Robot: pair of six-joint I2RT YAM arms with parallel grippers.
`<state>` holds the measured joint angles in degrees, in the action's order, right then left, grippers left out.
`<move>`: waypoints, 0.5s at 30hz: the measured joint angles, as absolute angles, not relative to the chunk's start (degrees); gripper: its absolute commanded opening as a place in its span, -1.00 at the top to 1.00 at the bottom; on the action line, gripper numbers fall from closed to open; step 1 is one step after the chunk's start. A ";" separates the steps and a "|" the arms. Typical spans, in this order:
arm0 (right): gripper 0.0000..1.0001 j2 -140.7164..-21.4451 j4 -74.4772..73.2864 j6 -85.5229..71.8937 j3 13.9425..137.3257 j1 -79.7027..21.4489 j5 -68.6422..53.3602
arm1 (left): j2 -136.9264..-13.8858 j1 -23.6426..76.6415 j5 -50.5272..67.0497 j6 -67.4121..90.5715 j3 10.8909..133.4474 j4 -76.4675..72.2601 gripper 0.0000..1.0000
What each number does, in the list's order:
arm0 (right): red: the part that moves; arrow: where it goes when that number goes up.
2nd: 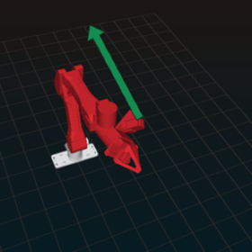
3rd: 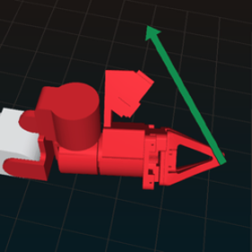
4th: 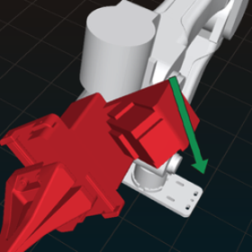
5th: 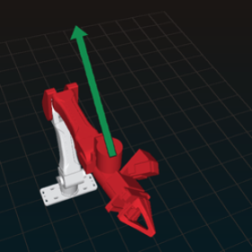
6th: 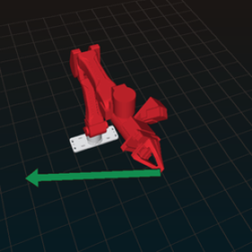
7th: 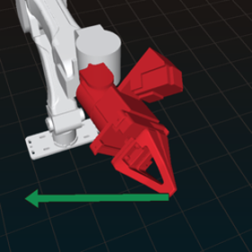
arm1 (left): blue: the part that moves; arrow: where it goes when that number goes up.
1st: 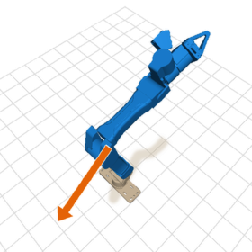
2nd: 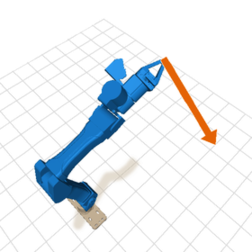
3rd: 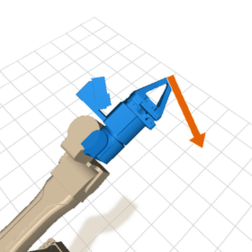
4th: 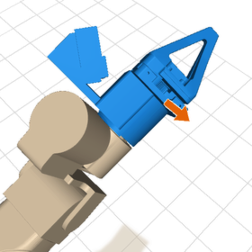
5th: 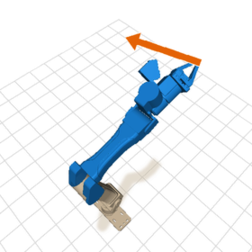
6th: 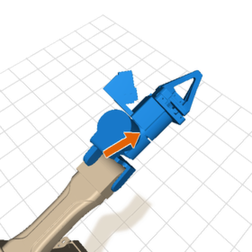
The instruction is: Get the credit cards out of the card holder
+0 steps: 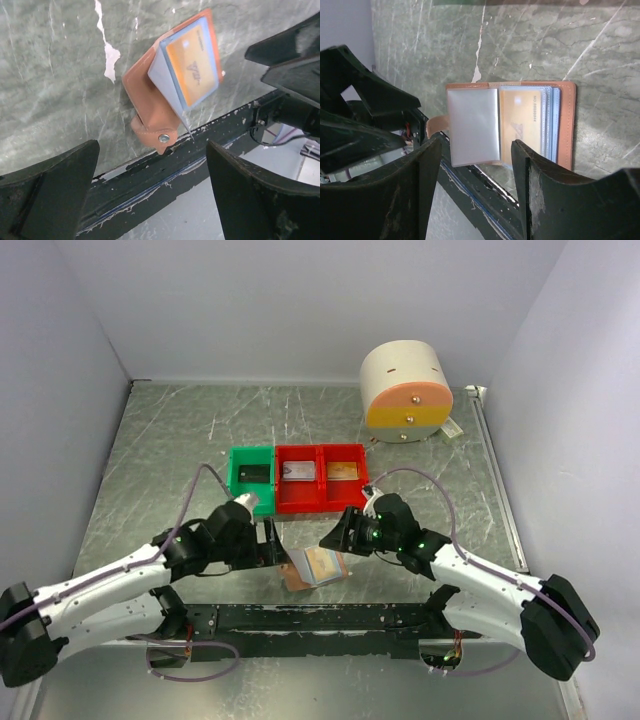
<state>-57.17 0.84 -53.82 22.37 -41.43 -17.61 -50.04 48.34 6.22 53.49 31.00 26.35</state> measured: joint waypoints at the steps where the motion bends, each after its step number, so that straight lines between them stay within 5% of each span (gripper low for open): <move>1: -0.17 -57.34 0.82 -54.00 22.37 -41.50 -17.32 | -51.22 50.35 4.08 55.51 31.00 26.20 -1.00; 15: -0.17 -59.09 -1.50 -53.01 22.41 -41.69 -15.64 | -60.23 59.42 -8.32 74.65 28.36 19.35 -0.95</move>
